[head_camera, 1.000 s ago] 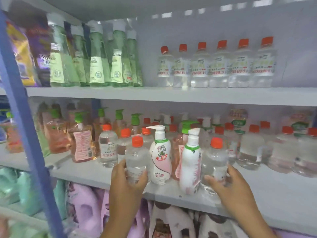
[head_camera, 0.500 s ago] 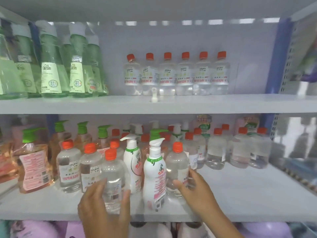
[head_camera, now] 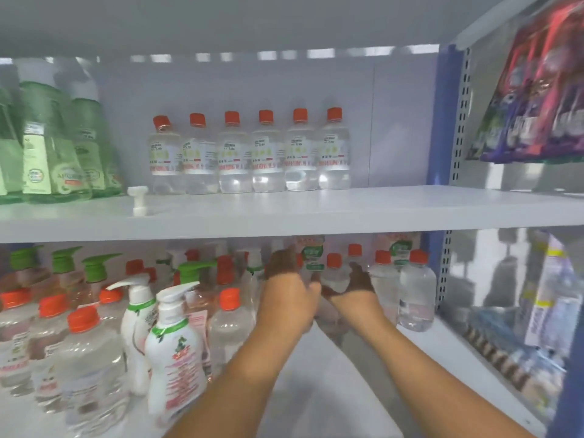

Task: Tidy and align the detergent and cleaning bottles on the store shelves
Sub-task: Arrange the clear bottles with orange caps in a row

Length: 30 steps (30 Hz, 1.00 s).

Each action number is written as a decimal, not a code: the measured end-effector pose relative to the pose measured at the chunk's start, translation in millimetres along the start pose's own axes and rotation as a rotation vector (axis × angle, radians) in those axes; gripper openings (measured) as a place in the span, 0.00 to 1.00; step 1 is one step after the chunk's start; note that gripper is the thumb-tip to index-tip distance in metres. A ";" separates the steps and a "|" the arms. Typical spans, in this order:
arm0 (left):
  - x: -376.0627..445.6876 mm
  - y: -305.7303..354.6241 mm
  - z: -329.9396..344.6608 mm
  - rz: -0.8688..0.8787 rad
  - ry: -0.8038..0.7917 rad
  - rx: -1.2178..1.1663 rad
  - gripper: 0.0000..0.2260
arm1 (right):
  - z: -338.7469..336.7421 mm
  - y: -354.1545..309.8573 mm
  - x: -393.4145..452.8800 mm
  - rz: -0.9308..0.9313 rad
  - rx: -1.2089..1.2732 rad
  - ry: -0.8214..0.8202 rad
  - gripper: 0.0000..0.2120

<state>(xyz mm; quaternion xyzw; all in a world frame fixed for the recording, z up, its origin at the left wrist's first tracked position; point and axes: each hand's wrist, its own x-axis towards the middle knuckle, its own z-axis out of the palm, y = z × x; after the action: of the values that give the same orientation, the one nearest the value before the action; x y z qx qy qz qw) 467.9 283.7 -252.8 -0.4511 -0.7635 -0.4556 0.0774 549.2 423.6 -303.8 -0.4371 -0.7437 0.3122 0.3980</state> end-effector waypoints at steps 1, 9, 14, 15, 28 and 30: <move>20.4 6.6 6.8 -0.032 -0.018 0.089 0.18 | 6.0 2.7 6.0 -0.003 -0.014 -0.024 0.45; 74.8 4.6 44.9 0.022 -0.278 0.783 0.29 | -23.9 29.5 -22.7 -0.078 -0.031 -0.087 0.40; 30.8 20.2 46.4 0.056 -0.256 0.504 0.29 | -80.2 47.6 -66.0 -0.142 0.013 -0.123 0.33; 15.9 19.3 40.9 0.037 -0.238 0.394 0.26 | -90.5 51.1 -74.1 -0.149 0.028 -0.131 0.32; -64.0 -12.5 -20.7 -0.008 -0.081 0.198 0.26 | -155.0 90.9 -92.0 0.013 -0.110 0.188 0.38; -62.3 -14.6 -19.2 -0.034 -0.068 0.214 0.29 | -156.2 94.0 -87.0 0.044 -0.126 0.228 0.39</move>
<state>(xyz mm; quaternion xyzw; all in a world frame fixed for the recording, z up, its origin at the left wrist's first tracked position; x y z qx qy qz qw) 487.4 227.8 -283.9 -0.4426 -0.8175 -0.3571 0.0913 748.2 403.3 -331.6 -0.5100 -0.7020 0.2219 0.4448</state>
